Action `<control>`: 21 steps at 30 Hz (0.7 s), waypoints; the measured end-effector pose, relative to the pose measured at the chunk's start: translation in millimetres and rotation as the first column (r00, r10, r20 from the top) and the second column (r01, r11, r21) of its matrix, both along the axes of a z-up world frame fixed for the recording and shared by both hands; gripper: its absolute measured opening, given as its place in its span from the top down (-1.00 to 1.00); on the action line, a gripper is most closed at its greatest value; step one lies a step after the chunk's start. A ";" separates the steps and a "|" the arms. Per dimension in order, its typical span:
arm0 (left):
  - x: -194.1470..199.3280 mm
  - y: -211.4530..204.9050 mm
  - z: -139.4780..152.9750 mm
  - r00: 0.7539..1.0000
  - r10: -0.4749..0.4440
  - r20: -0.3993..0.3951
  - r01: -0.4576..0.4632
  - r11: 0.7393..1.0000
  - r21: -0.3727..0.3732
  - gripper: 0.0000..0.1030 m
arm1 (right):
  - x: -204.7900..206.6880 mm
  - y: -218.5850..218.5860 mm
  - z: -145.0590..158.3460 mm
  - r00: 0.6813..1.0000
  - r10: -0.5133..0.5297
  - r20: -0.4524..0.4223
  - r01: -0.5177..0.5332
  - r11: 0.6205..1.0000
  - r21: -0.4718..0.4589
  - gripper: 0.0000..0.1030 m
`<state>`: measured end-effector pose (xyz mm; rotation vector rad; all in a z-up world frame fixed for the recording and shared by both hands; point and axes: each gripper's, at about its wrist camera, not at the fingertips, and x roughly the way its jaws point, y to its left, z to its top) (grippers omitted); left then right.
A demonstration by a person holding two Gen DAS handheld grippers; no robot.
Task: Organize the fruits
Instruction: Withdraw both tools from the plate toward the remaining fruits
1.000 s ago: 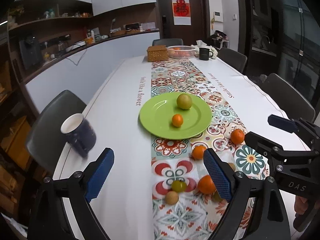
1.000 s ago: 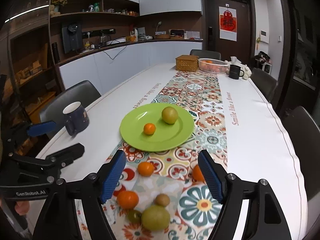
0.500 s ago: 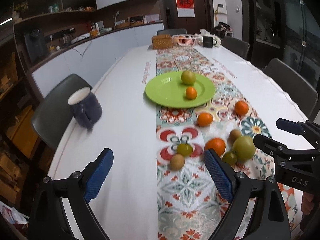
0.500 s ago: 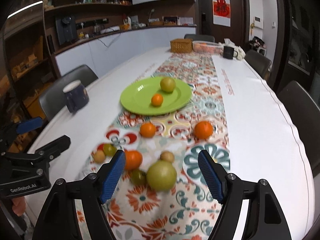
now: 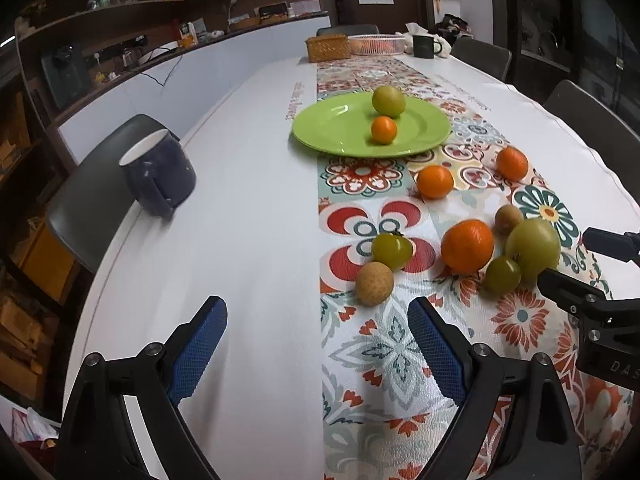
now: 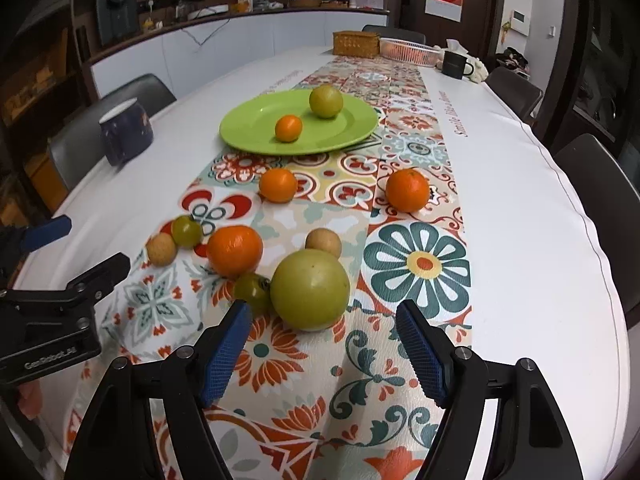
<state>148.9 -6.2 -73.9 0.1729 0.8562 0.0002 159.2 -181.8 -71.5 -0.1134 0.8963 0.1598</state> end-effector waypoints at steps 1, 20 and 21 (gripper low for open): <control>0.3 -0.3 -1.3 1.000 -0.002 -0.001 0.002 1.000 -0.001 -0.80 | 0.3 0.8 -1.6 1.000 -0.001 -0.004 0.001 1.000 -0.009 -0.46; 35.7 -11.8 -18.2 0.999 0.002 -0.043 -0.003 1.000 -0.022 -0.23 | 16.9 13.1 -16.6 0.999 0.041 -0.007 -0.041 0.996 -0.085 -0.29; 36.8 -11.8 -18.0 0.999 0.009 -0.041 -0.011 0.999 -0.032 -0.17 | 17.9 13.4 -16.9 0.999 0.042 -0.005 -0.043 0.996 -0.082 -0.27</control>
